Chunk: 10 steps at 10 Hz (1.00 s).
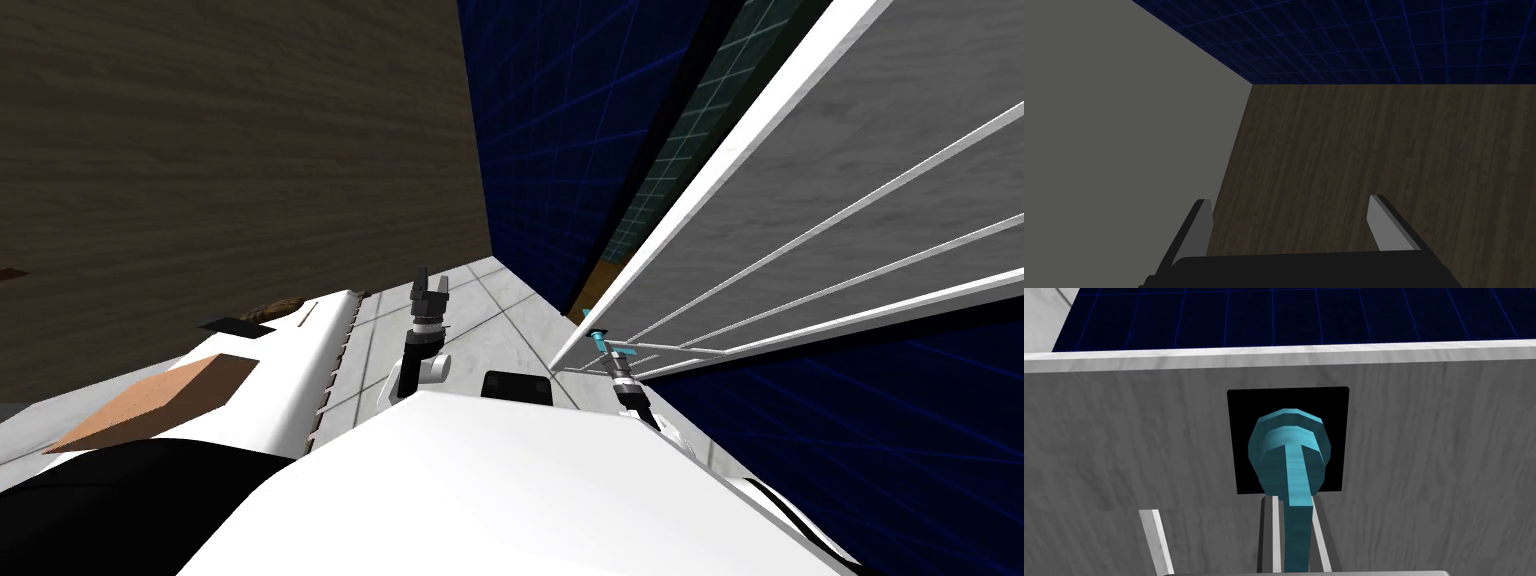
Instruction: Pull the door open
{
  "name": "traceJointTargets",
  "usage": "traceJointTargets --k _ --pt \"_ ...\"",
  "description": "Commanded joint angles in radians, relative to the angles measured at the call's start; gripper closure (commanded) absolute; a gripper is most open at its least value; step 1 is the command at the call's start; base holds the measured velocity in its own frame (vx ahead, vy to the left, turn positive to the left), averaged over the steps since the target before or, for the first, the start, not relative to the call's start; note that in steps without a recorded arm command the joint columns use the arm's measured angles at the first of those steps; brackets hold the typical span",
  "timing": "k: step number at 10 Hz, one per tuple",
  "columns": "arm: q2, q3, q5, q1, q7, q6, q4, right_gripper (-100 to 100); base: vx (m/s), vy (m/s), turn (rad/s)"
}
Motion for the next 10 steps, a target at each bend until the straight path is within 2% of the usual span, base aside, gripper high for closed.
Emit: traceJointTargets --k 1,3,6,8,9,10 --pt "-0.011 0.006 0.001 0.024 -0.011 -0.027 0.000 100 -0.167 -0.076 0.177" --pt "-0.015 0.008 0.001 0.028 -0.014 -0.036 0.003 100 -0.130 -0.052 0.066" --pt "-0.034 0.019 0.004 0.056 -0.033 -0.090 0.020 100 -0.152 -0.056 0.159" --pt "-0.043 0.025 0.005 0.069 -0.042 -0.115 0.028 100 -0.168 -0.053 0.113" --pt "-0.046 0.027 0.005 0.073 -0.045 -0.124 0.030 100 -0.177 -0.066 0.109" --pt "-0.040 0.028 0.007 0.069 -0.041 -0.113 0.023 100 -0.075 -0.025 0.026"
